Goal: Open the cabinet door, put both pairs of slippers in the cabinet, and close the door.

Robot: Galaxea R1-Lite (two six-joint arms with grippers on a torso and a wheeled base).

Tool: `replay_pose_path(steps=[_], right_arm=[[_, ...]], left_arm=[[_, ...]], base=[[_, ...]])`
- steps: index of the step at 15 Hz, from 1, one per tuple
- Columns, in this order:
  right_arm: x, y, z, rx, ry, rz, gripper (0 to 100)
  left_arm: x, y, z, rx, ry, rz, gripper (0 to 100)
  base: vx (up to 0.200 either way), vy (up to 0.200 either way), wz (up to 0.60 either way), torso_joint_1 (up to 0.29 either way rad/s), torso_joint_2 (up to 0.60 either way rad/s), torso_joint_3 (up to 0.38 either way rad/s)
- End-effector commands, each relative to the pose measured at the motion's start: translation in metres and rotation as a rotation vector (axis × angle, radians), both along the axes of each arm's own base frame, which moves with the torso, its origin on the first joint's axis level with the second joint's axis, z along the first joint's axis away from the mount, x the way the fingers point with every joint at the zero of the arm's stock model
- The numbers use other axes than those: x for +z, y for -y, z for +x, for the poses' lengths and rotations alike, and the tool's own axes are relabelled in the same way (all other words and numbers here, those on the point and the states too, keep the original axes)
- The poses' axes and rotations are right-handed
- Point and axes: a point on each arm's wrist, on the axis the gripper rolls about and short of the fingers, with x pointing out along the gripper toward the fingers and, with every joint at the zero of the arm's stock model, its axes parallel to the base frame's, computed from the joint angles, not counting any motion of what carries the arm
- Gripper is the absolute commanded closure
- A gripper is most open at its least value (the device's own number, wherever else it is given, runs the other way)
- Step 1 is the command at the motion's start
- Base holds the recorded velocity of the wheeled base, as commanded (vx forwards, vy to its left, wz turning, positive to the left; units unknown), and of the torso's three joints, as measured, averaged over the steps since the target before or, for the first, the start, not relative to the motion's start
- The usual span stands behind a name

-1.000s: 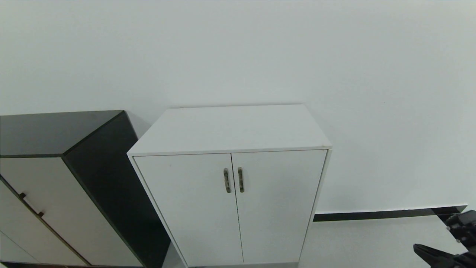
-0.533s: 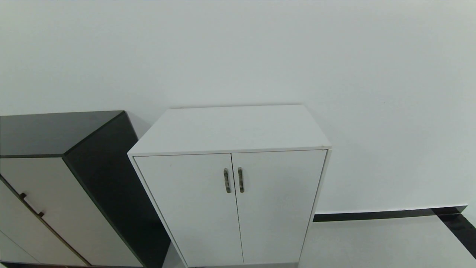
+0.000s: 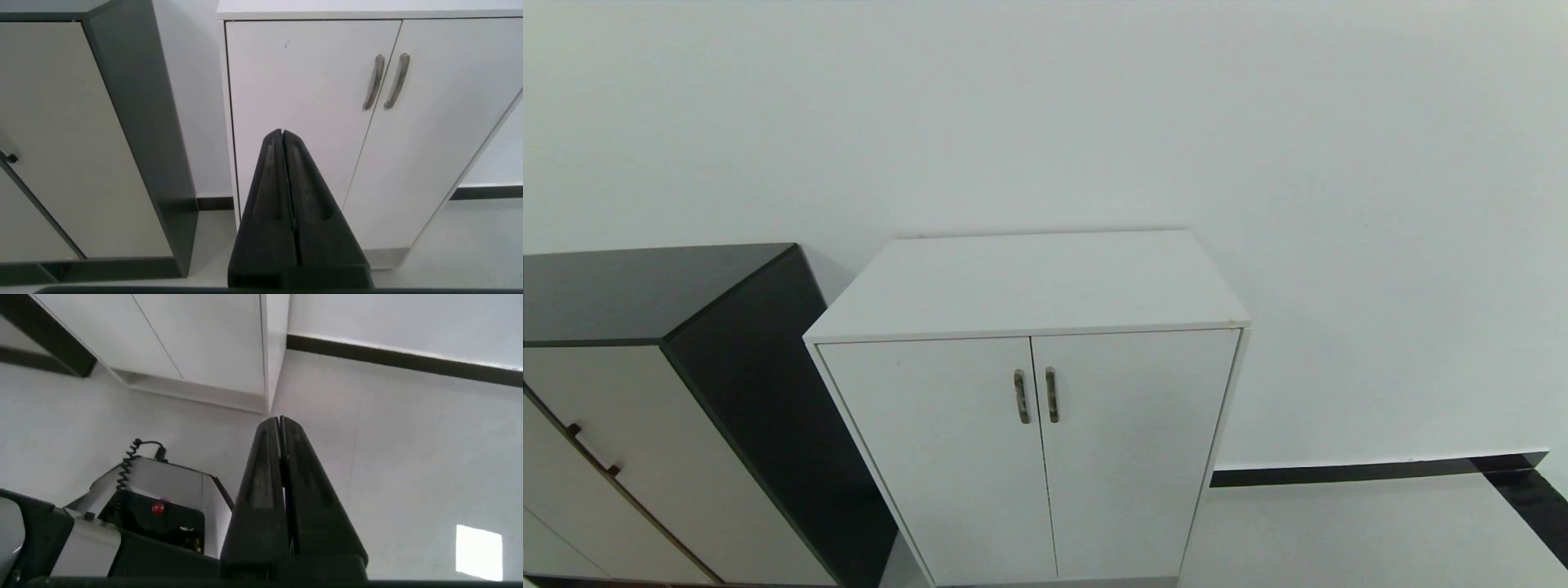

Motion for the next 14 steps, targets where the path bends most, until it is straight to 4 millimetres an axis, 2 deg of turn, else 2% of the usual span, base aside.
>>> replay_pose_path(steps=[1,4,11,14], right_arm=[[-0.002,0.001,-0.005,0.044,0.011,0.012,100],[0.0,0.003,-0.009,0.013,0.071,0.027,100],[0.001,0.007,-0.019,-0.344,0.217,0.03,100],[0.001,0.007,-0.027,-0.354,0.315,0.043,100]], left_arm=[[0.0,0.0,0.0,0.001,-0.001,-0.001,100],[0.0,0.0,0.0,0.001,-0.001,0.0,100],[0.0,0.0,0.0,0.001,-0.001,-0.001,100],[0.0,0.0,0.0,0.001,-0.001,-0.001,100]], base=[[0.0,0.0,0.0,0.0,0.0,0.0],[0.0,0.0,0.0,0.0,0.0,0.0],[0.0,0.0,0.0,0.0,0.0,0.0],[0.0,0.0,0.0,0.0,0.0,0.0]])
